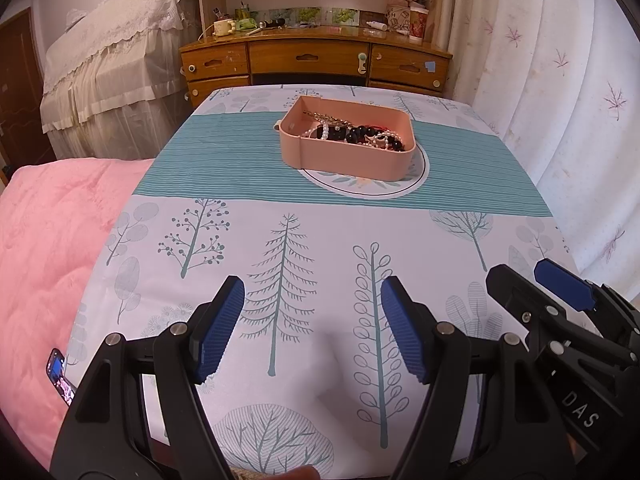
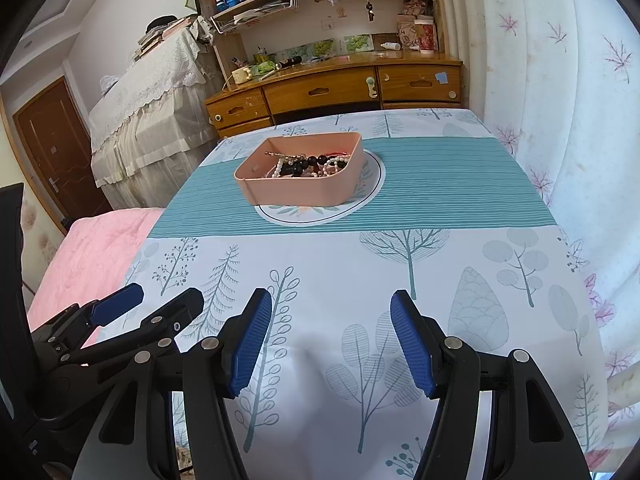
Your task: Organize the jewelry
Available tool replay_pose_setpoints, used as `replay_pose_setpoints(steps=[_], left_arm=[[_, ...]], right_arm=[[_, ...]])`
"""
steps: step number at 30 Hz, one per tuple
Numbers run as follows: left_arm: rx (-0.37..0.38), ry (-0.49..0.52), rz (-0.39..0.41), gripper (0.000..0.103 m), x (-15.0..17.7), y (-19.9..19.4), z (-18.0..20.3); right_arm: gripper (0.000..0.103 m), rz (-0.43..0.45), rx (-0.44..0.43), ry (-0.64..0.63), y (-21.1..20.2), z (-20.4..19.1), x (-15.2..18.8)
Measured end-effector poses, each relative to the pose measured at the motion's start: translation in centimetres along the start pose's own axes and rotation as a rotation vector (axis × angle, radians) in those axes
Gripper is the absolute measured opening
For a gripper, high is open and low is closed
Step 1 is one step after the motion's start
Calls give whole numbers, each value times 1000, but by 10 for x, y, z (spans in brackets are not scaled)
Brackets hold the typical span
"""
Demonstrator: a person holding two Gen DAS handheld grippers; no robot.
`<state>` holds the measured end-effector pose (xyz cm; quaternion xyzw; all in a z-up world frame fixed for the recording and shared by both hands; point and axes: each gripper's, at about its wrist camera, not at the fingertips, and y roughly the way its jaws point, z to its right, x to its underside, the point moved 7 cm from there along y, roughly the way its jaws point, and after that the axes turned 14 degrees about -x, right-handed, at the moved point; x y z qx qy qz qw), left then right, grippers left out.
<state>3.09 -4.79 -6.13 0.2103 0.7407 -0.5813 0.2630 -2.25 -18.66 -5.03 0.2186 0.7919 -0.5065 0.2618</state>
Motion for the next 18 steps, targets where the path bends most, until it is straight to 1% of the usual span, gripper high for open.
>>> replay_pose_setpoints(steps=[18], left_arm=[[1,4,-18,69,2,9,-1]], right_arm=[[63,-15,-7,5,8,1,-1]])
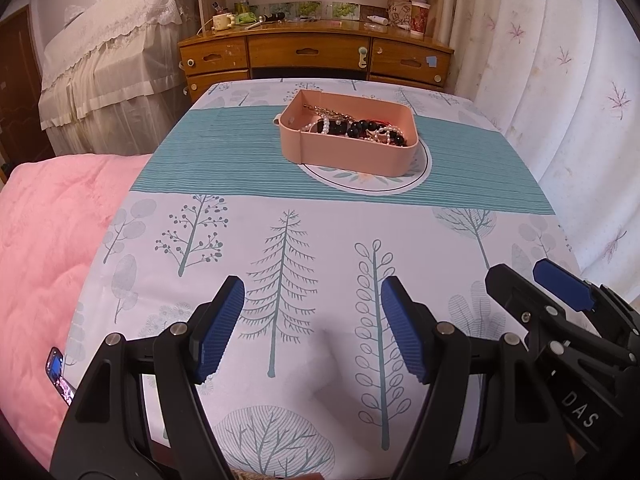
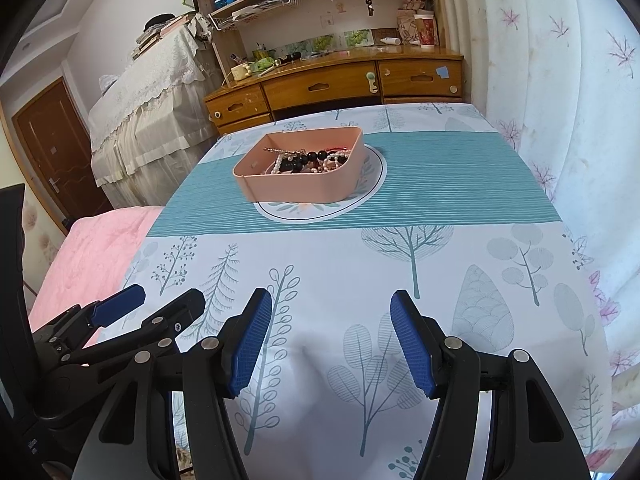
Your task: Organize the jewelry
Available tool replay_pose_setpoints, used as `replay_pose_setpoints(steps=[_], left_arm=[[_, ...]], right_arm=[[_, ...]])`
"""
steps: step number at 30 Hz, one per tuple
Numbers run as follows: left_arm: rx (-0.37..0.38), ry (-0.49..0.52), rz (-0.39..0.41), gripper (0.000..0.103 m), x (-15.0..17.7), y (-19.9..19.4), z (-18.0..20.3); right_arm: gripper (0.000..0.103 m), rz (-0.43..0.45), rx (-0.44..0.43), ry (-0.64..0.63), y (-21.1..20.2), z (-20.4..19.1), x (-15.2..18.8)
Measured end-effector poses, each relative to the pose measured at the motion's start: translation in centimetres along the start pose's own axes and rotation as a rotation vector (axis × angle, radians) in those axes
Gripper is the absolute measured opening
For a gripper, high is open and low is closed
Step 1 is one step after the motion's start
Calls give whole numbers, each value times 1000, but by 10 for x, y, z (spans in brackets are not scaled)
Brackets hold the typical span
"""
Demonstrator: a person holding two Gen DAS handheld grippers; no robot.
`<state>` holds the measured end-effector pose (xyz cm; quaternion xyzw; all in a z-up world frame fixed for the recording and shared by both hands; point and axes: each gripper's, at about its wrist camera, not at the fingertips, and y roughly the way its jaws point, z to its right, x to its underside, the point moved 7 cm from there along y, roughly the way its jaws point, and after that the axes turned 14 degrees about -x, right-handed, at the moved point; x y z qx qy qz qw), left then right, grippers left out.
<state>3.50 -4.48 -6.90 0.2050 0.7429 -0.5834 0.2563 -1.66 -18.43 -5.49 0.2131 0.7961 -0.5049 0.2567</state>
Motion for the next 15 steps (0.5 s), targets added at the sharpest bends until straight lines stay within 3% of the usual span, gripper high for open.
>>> replay_pose_setpoints(steps=[15], left_arm=[[6,1,-11,69,2,4,0]], right_arm=[[63,-8,0,5,7,2,1]])
